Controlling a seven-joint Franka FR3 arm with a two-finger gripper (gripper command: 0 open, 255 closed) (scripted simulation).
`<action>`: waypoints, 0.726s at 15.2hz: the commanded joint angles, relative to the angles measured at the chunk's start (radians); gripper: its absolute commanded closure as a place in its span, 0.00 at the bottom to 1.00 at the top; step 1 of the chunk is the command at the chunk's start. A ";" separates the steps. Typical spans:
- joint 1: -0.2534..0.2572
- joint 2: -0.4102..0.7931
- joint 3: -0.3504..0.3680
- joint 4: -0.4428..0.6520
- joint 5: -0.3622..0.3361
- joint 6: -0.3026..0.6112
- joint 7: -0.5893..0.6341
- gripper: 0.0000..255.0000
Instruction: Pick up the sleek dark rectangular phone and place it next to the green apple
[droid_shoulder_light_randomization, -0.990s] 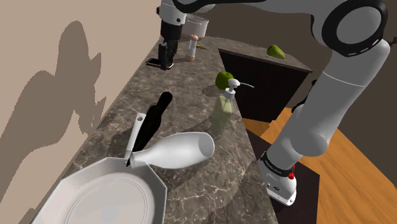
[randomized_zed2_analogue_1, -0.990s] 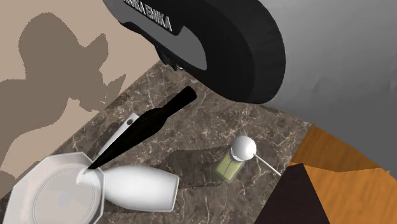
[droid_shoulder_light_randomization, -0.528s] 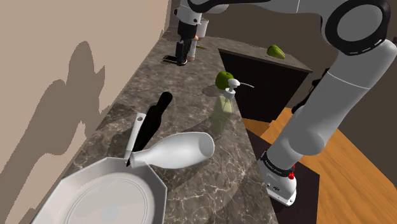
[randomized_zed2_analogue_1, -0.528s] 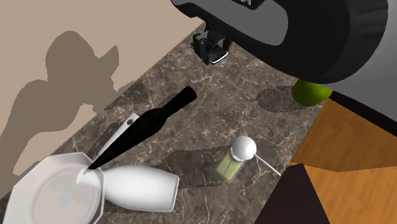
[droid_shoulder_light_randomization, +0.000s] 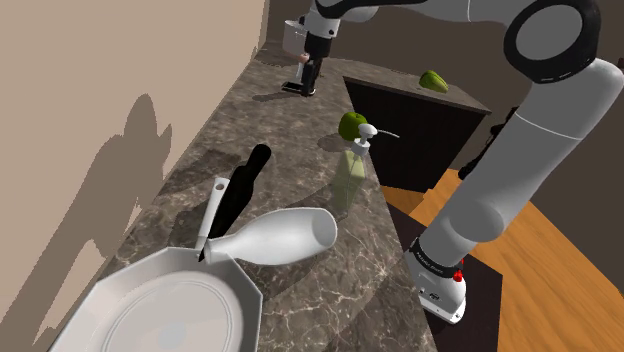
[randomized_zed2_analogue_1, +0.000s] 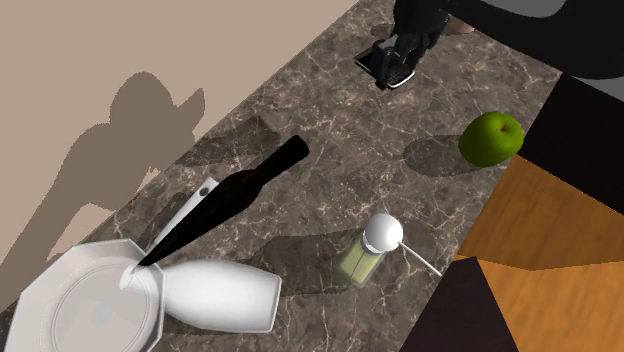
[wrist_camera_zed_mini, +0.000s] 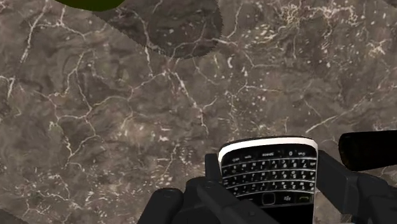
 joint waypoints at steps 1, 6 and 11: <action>-0.024 0.012 -0.023 0.005 0.001 0.006 -0.049 1.00; -0.086 0.052 -0.076 0.056 0.008 -0.007 -0.165 1.00; -0.149 0.116 -0.125 0.139 0.022 -0.028 -0.279 1.00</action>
